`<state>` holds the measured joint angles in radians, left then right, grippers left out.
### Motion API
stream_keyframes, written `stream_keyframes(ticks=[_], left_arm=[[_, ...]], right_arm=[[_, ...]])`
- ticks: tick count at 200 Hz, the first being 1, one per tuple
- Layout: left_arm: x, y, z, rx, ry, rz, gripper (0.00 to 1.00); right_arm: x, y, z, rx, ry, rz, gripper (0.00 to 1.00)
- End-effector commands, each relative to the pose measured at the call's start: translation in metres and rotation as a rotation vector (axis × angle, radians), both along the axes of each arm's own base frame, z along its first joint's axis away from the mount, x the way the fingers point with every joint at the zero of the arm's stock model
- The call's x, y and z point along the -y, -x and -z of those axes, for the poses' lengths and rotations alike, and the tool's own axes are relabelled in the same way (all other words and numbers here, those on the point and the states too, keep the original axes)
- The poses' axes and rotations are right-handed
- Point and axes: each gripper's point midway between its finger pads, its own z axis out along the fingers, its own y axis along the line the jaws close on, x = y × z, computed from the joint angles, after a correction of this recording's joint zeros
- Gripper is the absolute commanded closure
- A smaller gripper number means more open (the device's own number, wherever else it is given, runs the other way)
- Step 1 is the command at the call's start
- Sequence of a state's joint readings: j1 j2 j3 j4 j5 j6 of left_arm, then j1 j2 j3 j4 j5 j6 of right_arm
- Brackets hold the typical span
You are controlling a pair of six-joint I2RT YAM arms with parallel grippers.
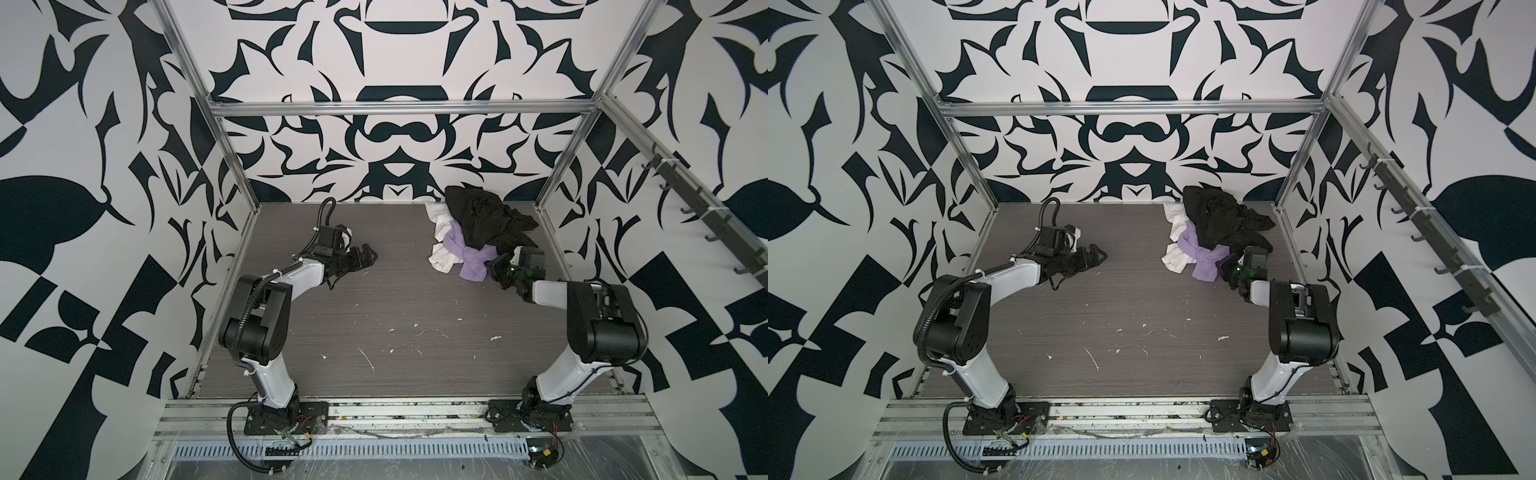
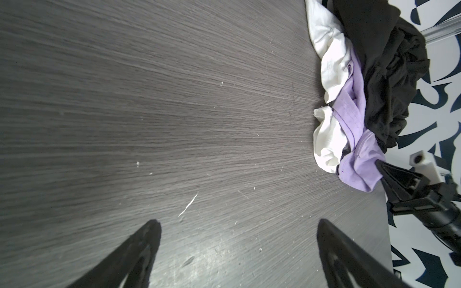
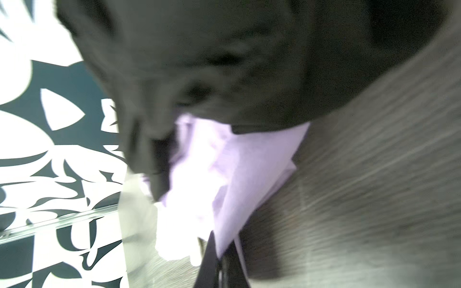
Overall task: Pick out a specific cloth from the pile
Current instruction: 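Lower the right gripper and pinch the lavender shirt's edge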
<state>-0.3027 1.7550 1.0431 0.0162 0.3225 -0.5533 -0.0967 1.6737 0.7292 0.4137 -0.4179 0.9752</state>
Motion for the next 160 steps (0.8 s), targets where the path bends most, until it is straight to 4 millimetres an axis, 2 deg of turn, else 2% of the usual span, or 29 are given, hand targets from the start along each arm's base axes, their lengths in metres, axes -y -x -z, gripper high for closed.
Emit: stream_keyframes(ticks=[1,76,160], left_arm=[[0.004,0.005,-0.014,0.036,0.026,0.019,0.00],[0.004,0.009,-0.018,0.044,0.029,0.020,0.00],[0.003,0.012,-0.022,0.057,0.028,0.018,0.00]], right_arm=[[-0.002,-0.011,-0.044,0.103,0.038,-0.025,1.00],[-0.003,-0.017,-0.117,0.229,0.135,-0.057,1.00],[-0.012,-0.025,-0.166,0.328,0.225,-0.106,1.00]])
